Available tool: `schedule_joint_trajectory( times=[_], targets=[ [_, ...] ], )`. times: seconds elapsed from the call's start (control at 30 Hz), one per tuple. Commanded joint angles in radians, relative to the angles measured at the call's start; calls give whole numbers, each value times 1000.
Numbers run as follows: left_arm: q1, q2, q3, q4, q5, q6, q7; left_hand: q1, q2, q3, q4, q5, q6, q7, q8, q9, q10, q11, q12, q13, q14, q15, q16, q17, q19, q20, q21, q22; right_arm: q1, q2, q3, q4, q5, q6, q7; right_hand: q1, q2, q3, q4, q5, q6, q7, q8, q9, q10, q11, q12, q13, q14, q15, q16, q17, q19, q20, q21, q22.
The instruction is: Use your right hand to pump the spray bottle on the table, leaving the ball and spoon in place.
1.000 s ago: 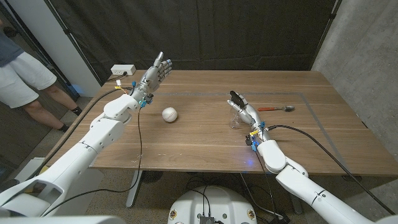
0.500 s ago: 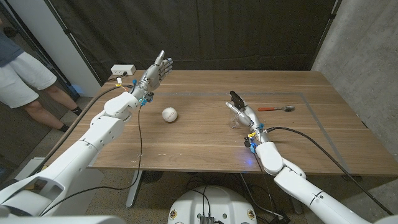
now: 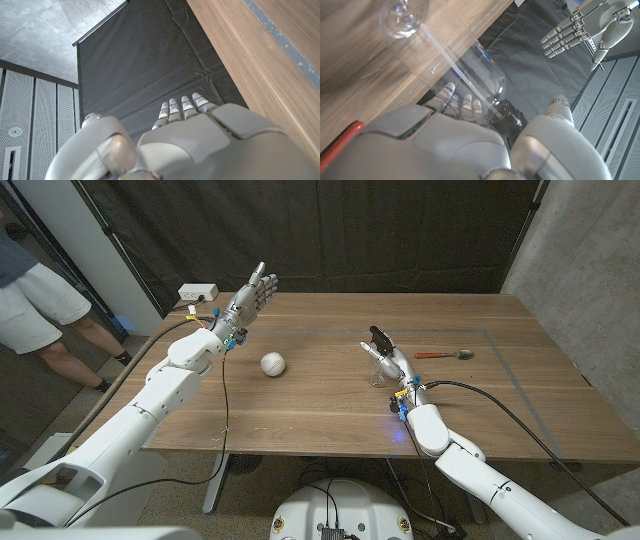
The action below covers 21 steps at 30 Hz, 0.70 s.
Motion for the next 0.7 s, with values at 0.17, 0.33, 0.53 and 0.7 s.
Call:
schedule_joint_trajectory(
  times=[0.17, 0.33, 0.53, 0.7],
  targets=[
    [26, 10, -15, -19, -5, -1, 19, 5, 4, -6, -2, -4, 11, -1, -1, 3, 12, 3, -4, 4, 1, 2, -3, 4, -4, 6, -6, 2, 34, 19, -13, 50, -5, 11, -8, 18, 0, 10, 1, 5, -6, 2, 7, 4, 1, 10, 4, 2, 9, 4, 5, 4, 12, 8, 7, 2],
    [31, 14, -16, -27, -3, 3, 23, 6, 5, -7, -2, -5, 11, -2, -3, 3, 12, 2, -5, 4, 1, 2, -4, 4, -6, 8, -7, 2, 39, 24, -16, 65, -1, 18, -8, 21, 1, 10, 2, 5, -7, 3, 7, 4, 1, 7, 3, 3, 13, 2, 6, 4, 18, 13, 8, 2],
    [35, 18, -17, -37, -2, 6, 29, 7, 6, -8, -2, -5, 11, -2, -4, 3, 13, 6, -6, 4, 1, 2, -4, 4, -7, 8, -8, 2, 47, 30, -22, 80, 1, 22, -6, 25, 1, 10, 2, 5, -6, 3, 8, 4, 4, 7, 5, 3, 17, 4, 7, 4, 21, 15, 9, 2],
    [40, 21, -19, -41, -2, 10, 34, 8, 7, -8, -2, -6, 13, -2, -4, 3, 12, 4, -7, 4, 1, 1, -4, 4, -7, 8, -8, 2, 54, 37, -24, 93, -1, 28, -13, 32, 3, 11, 3, 4, 4, 2, 11, 4, 18, 5, 10, 3, 29, 6, 10, 4, 32, 18, 12, 2]
  ],
)
